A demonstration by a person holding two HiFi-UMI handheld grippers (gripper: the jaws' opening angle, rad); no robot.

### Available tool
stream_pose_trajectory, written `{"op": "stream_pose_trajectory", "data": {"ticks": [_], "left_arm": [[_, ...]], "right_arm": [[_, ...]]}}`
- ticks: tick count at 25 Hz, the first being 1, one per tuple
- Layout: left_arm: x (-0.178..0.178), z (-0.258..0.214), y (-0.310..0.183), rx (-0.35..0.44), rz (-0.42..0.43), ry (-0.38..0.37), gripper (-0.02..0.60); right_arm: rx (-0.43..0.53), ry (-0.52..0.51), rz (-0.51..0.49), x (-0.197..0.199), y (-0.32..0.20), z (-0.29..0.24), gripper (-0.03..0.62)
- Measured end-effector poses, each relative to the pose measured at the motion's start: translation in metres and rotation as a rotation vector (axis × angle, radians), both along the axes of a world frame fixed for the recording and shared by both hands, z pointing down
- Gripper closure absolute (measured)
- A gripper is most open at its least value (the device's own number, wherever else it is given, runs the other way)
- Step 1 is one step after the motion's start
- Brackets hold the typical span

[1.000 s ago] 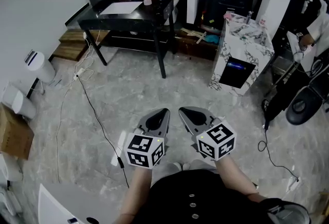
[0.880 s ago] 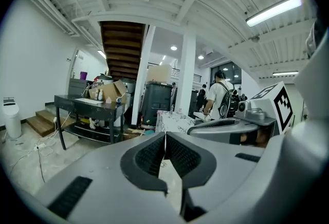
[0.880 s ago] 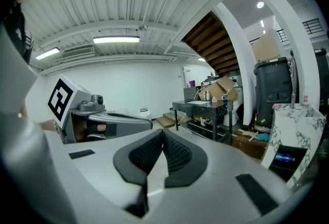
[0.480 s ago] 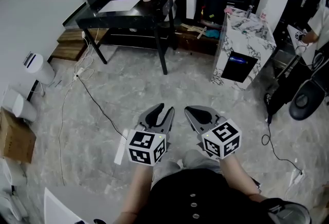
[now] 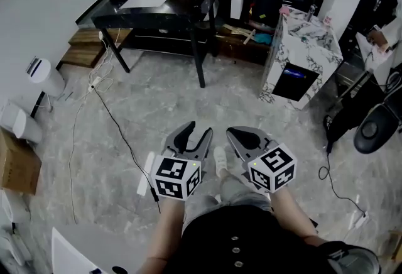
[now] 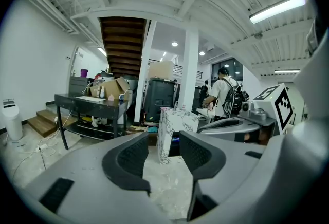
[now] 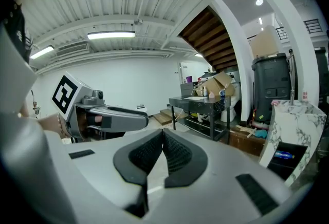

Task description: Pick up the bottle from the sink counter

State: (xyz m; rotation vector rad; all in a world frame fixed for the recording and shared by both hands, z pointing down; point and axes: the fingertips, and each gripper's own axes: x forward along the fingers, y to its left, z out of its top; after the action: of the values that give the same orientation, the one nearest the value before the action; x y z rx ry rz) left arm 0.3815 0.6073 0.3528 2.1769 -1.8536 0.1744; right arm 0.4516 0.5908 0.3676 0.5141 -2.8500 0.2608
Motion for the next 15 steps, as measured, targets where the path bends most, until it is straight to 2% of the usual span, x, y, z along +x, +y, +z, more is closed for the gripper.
{"op": "stream_pose_trajectory", "data": {"ticks": [6,15], "left_arm": [[-0.023,0.005,-0.037,-0.004,-0.004,-0.006,0.39],[-0.069,0.0,-0.122,0.016,-0.033,-0.013,0.38]], "right_arm": [[-0.005,-0.008,-0.025,-0.032,-0.041,0.004,0.591],[-0.015,-0.001,-0.076,-0.082,-0.127,0.011,0.591]]}}
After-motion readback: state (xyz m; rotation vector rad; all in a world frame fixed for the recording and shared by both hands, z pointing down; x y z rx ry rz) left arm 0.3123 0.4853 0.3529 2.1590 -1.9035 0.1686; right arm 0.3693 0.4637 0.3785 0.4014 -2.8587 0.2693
